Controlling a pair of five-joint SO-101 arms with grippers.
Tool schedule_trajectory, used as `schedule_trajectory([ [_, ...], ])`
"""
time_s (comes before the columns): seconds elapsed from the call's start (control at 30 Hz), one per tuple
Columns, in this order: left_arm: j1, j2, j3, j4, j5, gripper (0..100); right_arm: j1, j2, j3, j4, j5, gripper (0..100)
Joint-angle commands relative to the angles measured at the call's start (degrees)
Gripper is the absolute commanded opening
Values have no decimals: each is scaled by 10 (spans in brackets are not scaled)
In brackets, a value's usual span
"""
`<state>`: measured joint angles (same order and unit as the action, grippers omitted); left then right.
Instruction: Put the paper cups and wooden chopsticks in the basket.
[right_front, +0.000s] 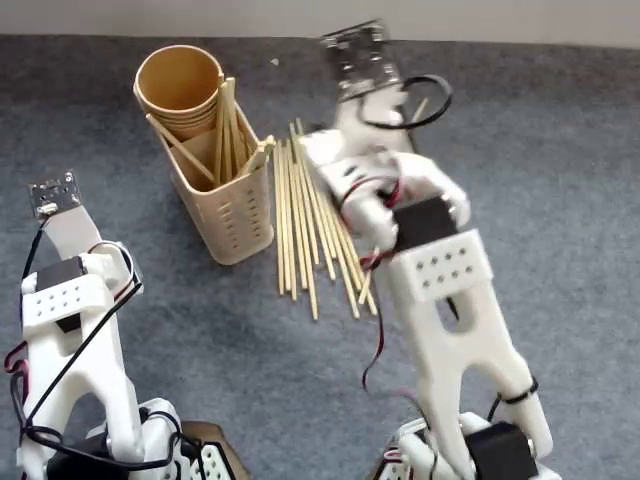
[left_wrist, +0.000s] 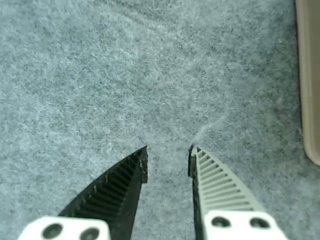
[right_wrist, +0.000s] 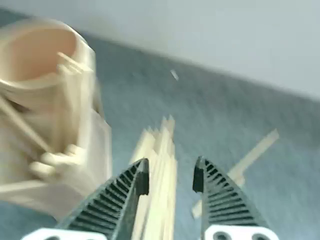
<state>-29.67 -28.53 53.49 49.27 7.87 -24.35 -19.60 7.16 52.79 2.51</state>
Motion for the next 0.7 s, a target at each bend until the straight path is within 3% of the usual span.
schedule_trajectory([
  [0.0,10,-5,-2,-4,-5,165,38,67,-24,83,8,146],
  [0.27,10,-7,-2,-3,-5,165,43,315,-67,99,4,146],
  [0.47,10,-7,-2,-3,-5,165,73,460,-249,109,-15,146],
  [0.67,10,-8,-2,-3,-5,166,93,571,-408,191,-18,174],
])
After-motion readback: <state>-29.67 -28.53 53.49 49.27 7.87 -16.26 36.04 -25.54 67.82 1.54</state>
